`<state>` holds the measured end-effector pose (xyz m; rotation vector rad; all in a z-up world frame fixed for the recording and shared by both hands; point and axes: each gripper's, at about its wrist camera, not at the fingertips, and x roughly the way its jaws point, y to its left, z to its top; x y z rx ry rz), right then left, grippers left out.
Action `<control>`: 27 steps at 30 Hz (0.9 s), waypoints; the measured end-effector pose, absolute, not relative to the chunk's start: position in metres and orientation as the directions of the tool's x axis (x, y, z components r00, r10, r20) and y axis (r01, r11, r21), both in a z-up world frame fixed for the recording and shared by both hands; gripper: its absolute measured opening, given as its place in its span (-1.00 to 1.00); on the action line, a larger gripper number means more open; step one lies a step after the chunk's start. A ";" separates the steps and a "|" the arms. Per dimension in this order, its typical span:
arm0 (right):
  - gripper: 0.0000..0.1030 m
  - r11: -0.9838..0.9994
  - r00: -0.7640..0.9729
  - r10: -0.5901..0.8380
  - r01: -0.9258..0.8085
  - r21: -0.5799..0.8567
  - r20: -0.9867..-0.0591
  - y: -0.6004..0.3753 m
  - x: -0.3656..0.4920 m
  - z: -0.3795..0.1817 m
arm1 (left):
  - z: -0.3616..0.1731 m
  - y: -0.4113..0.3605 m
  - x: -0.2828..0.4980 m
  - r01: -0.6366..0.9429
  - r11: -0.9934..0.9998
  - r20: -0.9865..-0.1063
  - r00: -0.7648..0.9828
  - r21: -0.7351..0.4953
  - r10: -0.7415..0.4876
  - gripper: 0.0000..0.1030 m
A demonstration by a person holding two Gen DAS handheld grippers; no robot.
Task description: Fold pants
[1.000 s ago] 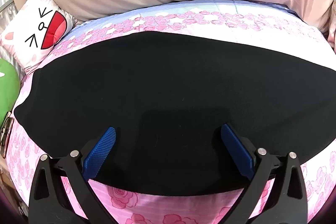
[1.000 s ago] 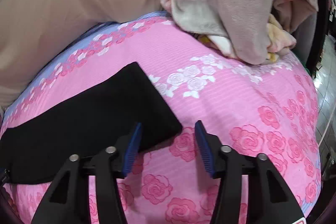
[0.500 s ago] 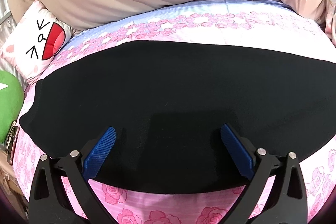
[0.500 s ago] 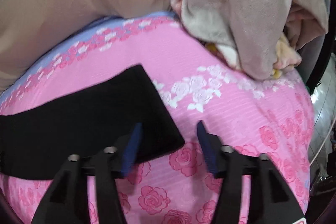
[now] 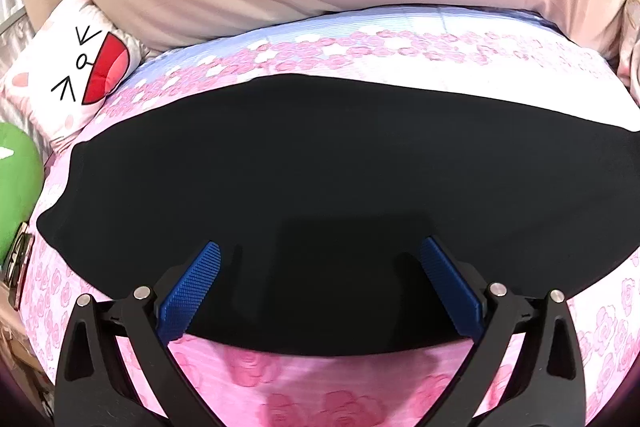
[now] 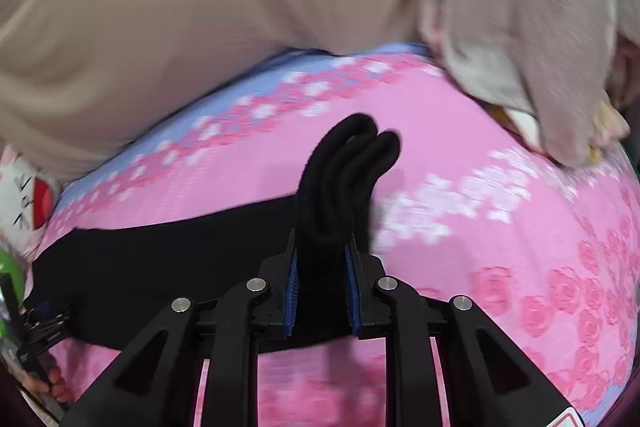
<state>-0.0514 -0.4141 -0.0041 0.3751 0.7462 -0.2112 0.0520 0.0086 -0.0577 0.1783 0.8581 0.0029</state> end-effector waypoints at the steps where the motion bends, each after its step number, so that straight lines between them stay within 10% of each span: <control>1: -0.65 0.927 0.729 -0.028 0.275 0.255 -0.684 -0.394 -0.044 0.004 | -0.057 0.013 0.052 0.065 0.986 -0.753 0.654 0.152 0.073 0.91; 19: -0.62 0.959 0.611 0.279 -0.211 0.188 -0.741 -0.093 0.082 -0.004 | -0.069 0.139 0.047 -0.076 0.995 -0.768 0.633 0.062 0.097 0.91; 27: -0.13 0.953 0.565 0.262 -0.282 0.115 -0.783 -0.066 0.062 -0.037 | -0.074 0.169 0.047 -0.098 0.994 -0.782 0.622 -0.042 0.028 0.91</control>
